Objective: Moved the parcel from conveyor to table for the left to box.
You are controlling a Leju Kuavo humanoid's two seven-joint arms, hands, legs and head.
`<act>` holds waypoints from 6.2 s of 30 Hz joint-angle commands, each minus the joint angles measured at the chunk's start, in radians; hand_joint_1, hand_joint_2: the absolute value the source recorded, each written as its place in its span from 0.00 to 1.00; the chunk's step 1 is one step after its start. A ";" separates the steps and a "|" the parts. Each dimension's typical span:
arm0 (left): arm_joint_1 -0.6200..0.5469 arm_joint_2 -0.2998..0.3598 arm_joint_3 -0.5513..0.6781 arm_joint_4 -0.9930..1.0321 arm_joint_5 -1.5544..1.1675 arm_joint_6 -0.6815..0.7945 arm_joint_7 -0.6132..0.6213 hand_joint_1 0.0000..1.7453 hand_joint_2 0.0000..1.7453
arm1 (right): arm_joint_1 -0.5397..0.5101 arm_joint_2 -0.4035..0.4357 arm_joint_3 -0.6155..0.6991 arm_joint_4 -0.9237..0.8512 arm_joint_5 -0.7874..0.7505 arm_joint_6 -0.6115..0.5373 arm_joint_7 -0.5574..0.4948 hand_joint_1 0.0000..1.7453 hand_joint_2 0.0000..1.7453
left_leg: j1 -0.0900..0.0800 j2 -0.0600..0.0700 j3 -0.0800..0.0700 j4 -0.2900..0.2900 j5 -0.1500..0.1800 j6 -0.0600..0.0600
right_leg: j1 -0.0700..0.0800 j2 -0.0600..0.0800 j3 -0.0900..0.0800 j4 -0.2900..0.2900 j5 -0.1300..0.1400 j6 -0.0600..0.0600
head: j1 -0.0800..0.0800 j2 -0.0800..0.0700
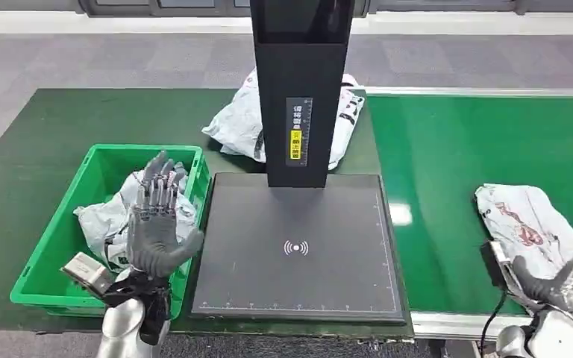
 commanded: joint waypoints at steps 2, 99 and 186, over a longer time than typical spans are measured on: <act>0.051 -0.020 -0.035 0.073 0.013 -0.001 0.006 0.00 1.00 | -0.050 -0.011 -0.111 0.148 0.047 0.002 -0.003 0.00 1.00 | 0.001 0.001 0.005 -0.003 -0.001 0.000 | 0.002 0.001 0.005 -0.004 0.000 -0.001 | 0.000 0.000; 0.074 -0.032 0.000 0.046 -0.024 0.022 0.012 0.00 1.00 | -0.030 0.193 0.215 -0.222 0.047 0.002 -0.111 1.00 1.00 | 0.001 0.005 0.004 -0.003 0.001 0.002 | 0.001 0.005 0.005 -0.003 0.001 0.000 | 0.000 0.000; 0.009 0.003 -0.067 0.144 -0.228 0.220 0.000 0.00 1.00 | 0.117 0.276 0.510 -0.528 -0.998 0.257 -0.784 0.00 1.00 | 0.002 0.002 0.004 -0.003 0.001 -0.001 | 0.002 0.001 0.004 -0.003 -0.002 -0.003 | 0.000 0.000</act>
